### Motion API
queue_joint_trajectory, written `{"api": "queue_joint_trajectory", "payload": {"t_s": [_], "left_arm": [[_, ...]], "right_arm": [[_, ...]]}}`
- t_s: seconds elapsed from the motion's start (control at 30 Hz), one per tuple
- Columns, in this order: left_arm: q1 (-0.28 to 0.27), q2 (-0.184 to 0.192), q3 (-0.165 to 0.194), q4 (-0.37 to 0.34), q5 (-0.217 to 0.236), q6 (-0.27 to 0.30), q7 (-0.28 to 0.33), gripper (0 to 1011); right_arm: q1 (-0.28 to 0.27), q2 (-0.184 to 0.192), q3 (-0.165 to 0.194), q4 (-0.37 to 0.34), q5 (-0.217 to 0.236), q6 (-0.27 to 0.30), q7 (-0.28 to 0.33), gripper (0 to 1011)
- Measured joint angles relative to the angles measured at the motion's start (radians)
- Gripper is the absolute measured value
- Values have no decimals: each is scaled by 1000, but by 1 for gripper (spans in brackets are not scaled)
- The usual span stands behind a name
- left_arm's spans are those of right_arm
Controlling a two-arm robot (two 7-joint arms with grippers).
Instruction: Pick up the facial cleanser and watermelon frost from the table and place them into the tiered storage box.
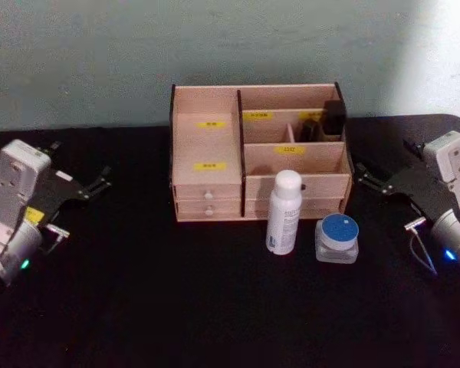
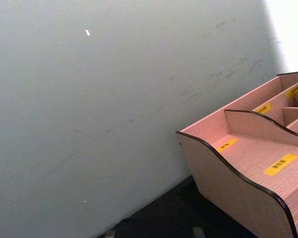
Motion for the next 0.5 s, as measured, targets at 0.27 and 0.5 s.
{"api": "queue_joint_trajectory", "payload": {"t_s": [0.27, 0.5], "left_arm": [[0, 0, 0, 0, 0, 0, 0, 1001], [0, 0, 0, 0, 0, 0, 0, 1001]], "right_arm": [[-30, 1, 48, -29, 18, -9, 11, 1003], [-88, 32, 100, -105, 58, -12, 49, 1003]]}}
